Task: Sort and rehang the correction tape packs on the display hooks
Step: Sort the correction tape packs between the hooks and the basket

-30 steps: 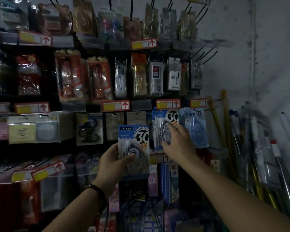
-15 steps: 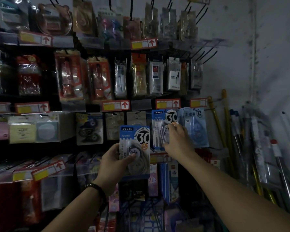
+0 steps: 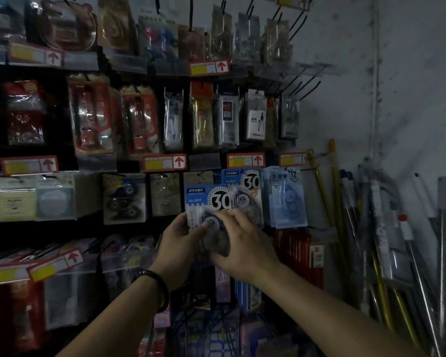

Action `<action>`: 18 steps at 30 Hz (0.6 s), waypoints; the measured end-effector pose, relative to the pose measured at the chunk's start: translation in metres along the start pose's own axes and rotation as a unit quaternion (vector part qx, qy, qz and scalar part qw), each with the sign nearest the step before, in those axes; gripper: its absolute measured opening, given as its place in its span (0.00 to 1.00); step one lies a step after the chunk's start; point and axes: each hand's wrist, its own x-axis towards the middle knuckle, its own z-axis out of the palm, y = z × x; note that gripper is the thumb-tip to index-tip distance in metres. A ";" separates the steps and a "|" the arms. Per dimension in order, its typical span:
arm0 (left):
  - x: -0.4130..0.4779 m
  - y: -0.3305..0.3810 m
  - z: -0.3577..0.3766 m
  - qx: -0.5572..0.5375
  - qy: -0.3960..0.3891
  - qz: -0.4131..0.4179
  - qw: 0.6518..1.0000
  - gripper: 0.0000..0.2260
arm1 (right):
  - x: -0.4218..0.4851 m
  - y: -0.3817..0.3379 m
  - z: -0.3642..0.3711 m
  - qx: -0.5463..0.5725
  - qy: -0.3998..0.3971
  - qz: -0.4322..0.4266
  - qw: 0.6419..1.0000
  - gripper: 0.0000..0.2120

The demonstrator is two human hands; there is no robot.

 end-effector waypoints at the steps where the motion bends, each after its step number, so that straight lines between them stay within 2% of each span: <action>1: -0.001 -0.001 0.004 -0.006 -0.013 0.003 1.000 0.12 | -0.002 0.000 0.001 0.011 -0.004 0.009 1.000 0.41; 5: -0.003 0.003 0.011 0.021 -0.051 -0.016 0.998 0.12 | -0.004 0.009 0.003 0.073 0.024 0.061 0.995 0.39; 8: -0.004 0.004 0.004 0.168 -0.033 -0.014 0.985 0.16 | 0.000 0.027 0.005 0.043 0.045 0.102 0.993 0.39; 9: -0.005 0.004 0.001 0.241 -0.030 0.010 0.970 0.16 | 0.001 0.032 0.006 0.033 0.052 0.115 0.991 0.39; 11: -0.009 0.001 -0.005 0.386 -0.062 0.067 0.918 0.15 | 0.007 0.041 0.007 0.013 0.062 0.130 0.989 0.38; 14: -0.015 -0.004 -0.012 0.509 -0.134 0.090 0.845 0.12 | 0.019 0.046 0.010 -0.020 0.075 0.143 0.987 0.38; 18: -0.017 -0.005 -0.020 0.539 -0.151 0.088 0.824 0.10 | 0.036 0.051 0.009 -0.053 0.077 0.146 0.985 0.38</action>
